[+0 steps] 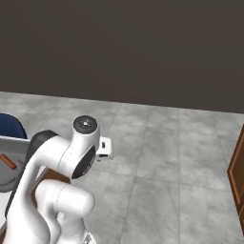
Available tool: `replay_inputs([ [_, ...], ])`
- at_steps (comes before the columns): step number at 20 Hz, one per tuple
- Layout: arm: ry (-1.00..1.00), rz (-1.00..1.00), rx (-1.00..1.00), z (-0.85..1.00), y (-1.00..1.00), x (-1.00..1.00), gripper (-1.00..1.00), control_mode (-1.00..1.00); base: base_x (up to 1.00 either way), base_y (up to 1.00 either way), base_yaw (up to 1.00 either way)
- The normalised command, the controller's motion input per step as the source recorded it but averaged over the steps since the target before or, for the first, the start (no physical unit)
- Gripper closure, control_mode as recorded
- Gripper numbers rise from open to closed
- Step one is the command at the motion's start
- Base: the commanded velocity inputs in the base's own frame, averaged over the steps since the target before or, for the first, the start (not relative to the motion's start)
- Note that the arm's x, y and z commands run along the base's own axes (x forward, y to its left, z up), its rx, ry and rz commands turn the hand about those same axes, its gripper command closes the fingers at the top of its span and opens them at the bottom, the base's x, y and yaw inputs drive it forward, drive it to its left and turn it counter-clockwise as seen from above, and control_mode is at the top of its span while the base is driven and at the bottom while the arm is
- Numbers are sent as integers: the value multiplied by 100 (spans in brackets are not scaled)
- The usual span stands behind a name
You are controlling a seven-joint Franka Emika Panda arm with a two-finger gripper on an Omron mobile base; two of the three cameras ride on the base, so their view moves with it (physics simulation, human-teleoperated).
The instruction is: Place the cold items (banana and pear) from the fridge in one tupperware on the dining counter. Place the warm items (hot dog and kebab skewer) in the stove area in another tupperware.
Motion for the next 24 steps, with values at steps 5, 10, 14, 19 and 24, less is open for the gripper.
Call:
replay_inputs([
  [5, -2, -56, 8, -56, 0, -44, -100, -100, 0, 0, 0],
  [10, -13, -17, 4, -23, 4, -37, -100, -100, 0, 0, 0],
  [14, -12, -9, -4, -20, 35, -25, -100, -100, 0, 0, 0],
  [19, -8, -6, -18, -26, 50, -21, -100, -100, 0, 0, 0],
  [24, -4, -4, -13, -21, 29, -12, -100, 100, -8, 6, -4],
])
